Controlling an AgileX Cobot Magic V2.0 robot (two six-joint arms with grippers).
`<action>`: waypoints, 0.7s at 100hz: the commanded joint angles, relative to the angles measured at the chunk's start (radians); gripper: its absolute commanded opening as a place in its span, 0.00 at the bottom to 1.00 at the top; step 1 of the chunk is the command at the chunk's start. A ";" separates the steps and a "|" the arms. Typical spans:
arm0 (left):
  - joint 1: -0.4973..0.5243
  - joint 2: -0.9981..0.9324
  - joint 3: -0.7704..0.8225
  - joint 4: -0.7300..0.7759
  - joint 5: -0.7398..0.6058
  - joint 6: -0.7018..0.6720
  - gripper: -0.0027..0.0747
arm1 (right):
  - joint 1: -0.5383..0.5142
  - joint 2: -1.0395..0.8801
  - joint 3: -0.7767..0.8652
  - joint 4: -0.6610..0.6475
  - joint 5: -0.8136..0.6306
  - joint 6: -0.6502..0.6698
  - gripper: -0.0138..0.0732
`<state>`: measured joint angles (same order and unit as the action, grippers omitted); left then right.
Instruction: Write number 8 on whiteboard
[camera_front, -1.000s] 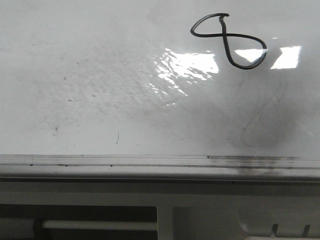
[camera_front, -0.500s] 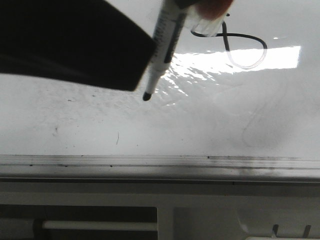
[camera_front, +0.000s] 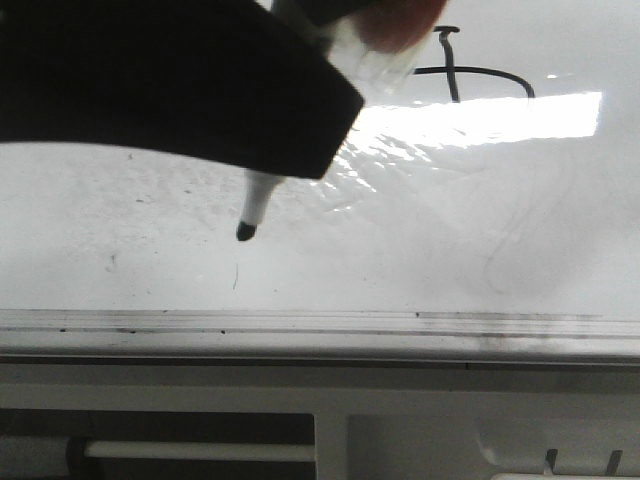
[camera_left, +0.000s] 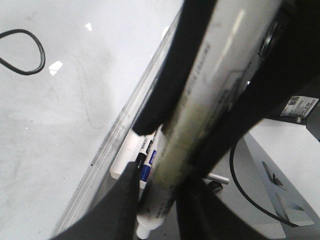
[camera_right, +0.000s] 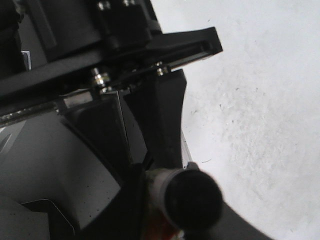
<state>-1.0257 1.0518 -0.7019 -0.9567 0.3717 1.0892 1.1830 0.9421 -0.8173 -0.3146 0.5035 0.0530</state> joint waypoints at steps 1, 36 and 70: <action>-0.009 -0.011 -0.036 -0.041 -0.034 -0.007 0.01 | 0.001 -0.008 -0.033 -0.012 -0.066 -0.012 0.08; -0.009 -0.011 0.011 -0.106 -0.024 -0.007 0.01 | -0.003 -0.010 -0.033 -0.053 -0.098 -0.012 0.47; -0.009 -0.011 0.070 -0.301 -0.149 -0.007 0.01 | -0.115 -0.125 -0.033 -0.083 -0.054 -0.010 0.77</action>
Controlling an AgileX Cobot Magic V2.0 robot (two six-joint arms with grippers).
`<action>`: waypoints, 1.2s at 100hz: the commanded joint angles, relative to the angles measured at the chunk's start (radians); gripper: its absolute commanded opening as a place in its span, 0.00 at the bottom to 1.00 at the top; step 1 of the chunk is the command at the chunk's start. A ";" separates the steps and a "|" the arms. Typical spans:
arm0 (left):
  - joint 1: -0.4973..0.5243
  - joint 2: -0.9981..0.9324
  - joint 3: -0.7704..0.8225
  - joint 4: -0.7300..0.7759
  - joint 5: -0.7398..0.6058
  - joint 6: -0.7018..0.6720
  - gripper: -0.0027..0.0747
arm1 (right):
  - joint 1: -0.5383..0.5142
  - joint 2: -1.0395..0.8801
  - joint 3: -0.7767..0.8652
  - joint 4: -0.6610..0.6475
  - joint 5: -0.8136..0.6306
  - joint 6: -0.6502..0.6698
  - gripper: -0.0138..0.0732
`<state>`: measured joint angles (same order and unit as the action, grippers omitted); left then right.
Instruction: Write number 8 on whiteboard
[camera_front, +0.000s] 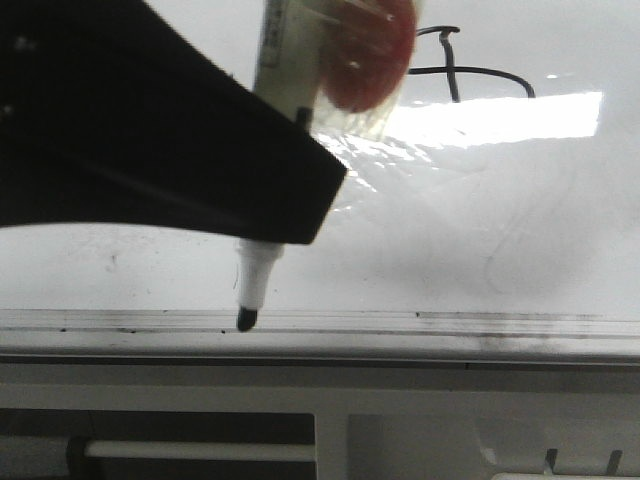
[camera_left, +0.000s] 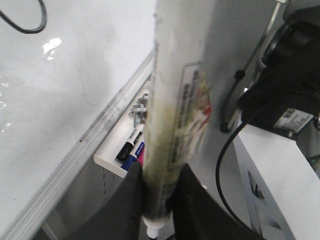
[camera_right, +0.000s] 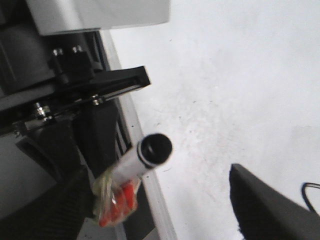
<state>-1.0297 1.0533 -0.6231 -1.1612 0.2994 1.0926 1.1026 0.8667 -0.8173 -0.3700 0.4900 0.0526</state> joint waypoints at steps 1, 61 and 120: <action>-0.005 -0.012 -0.007 -0.111 -0.082 -0.010 0.01 | -0.041 -0.053 -0.033 -0.027 -0.041 -0.010 0.77; -0.005 0.041 0.051 -0.354 -0.418 -0.010 0.01 | -0.192 -0.222 -0.033 -0.027 0.017 0.010 0.09; 0.013 0.267 -0.138 -0.458 -0.580 -0.008 0.01 | -0.192 -0.222 -0.033 0.013 0.017 0.053 0.09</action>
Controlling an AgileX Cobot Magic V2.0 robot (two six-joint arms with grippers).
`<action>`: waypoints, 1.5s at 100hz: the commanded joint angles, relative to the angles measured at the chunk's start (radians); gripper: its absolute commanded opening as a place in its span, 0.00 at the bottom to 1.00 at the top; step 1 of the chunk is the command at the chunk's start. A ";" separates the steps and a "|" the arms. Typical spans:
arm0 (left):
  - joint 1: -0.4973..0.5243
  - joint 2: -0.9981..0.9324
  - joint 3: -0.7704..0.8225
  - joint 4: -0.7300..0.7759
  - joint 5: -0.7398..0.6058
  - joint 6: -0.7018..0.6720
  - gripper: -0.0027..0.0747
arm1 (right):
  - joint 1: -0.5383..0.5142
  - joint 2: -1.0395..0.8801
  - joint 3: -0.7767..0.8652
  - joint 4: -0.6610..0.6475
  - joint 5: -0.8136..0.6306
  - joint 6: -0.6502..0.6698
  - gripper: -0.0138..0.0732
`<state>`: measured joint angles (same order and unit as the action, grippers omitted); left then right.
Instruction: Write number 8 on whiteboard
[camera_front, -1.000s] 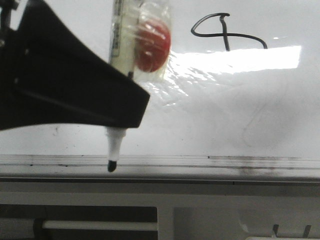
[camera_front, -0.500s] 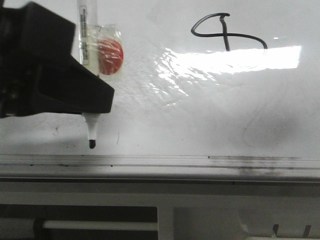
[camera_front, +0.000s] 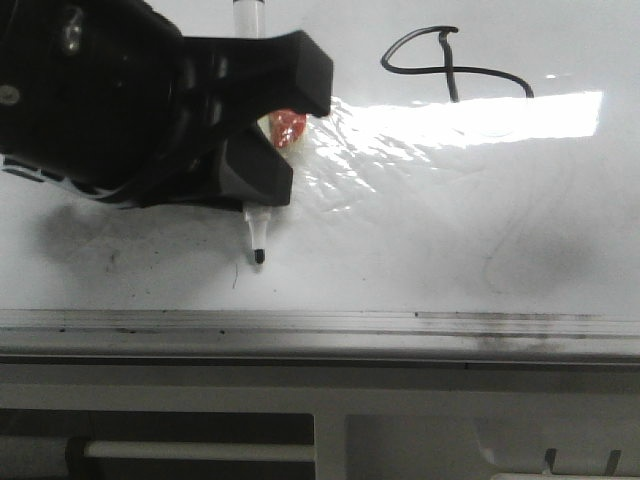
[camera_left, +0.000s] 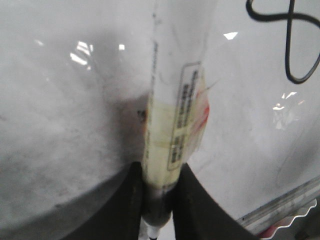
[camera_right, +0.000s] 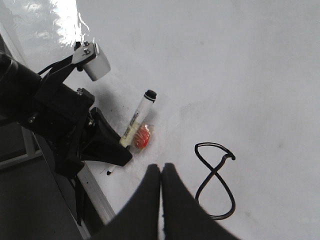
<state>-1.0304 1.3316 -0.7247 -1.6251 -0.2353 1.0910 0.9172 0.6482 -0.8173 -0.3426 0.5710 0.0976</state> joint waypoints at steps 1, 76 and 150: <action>0.017 -0.011 -0.036 0.006 -0.043 -0.007 0.01 | -0.006 -0.003 -0.033 -0.014 -0.064 0.008 0.09; 0.108 -0.011 -0.036 -0.015 0.039 -0.007 0.51 | -0.006 -0.003 -0.033 0.016 -0.081 0.008 0.09; 0.067 -0.831 0.337 0.038 0.269 -0.005 0.01 | -0.006 -0.555 0.235 -0.114 0.114 0.008 0.11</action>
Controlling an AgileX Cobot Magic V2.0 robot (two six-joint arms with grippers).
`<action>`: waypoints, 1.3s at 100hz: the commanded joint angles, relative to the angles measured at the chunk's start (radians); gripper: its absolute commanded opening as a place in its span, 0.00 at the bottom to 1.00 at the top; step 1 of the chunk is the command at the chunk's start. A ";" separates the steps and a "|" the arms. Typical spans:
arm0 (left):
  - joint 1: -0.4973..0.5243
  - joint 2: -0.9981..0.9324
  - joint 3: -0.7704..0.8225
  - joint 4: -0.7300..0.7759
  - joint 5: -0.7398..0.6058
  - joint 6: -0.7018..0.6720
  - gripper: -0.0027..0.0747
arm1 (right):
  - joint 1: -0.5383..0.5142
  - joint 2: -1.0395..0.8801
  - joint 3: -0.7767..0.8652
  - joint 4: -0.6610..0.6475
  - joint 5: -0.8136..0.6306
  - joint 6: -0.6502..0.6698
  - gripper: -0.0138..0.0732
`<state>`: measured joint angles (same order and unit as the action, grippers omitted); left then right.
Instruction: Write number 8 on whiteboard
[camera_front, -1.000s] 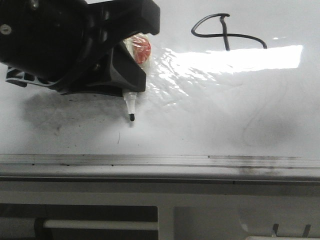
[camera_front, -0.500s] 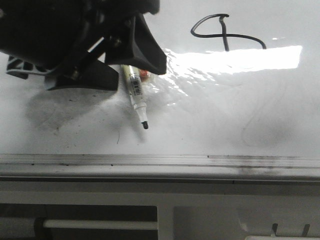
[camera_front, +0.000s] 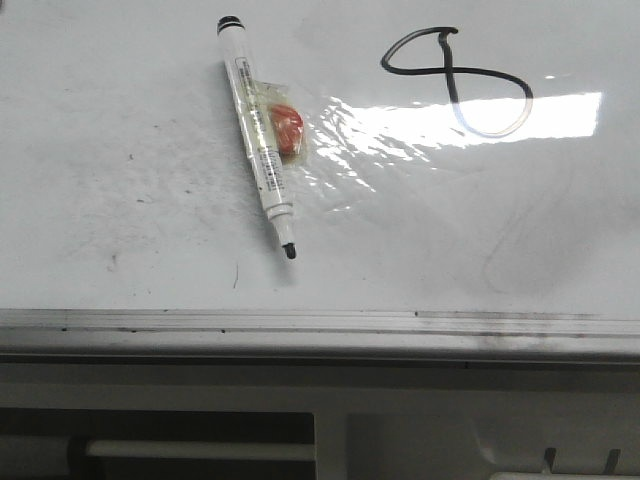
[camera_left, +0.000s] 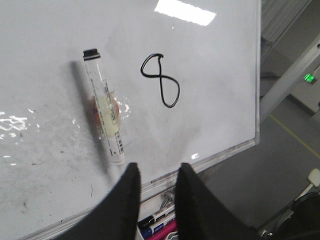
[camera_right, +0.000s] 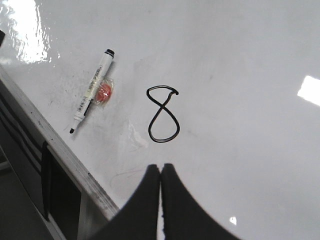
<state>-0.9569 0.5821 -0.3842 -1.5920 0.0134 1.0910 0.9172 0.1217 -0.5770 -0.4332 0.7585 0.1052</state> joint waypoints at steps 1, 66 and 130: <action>-0.007 -0.096 -0.004 0.004 0.020 -0.005 0.01 | -0.006 -0.031 -0.003 -0.021 -0.076 0.000 0.11; -0.007 -0.217 0.018 0.020 0.013 0.004 0.01 | -0.006 -0.047 -0.003 -0.023 -0.076 0.000 0.11; 0.746 -0.570 0.383 1.561 0.134 -1.091 0.01 | -0.006 -0.047 -0.003 -0.023 -0.076 0.000 0.11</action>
<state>-0.2561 0.0381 -0.0247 -0.0325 0.2035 0.0383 0.9172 0.0602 -0.5618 -0.4313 0.7585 0.1073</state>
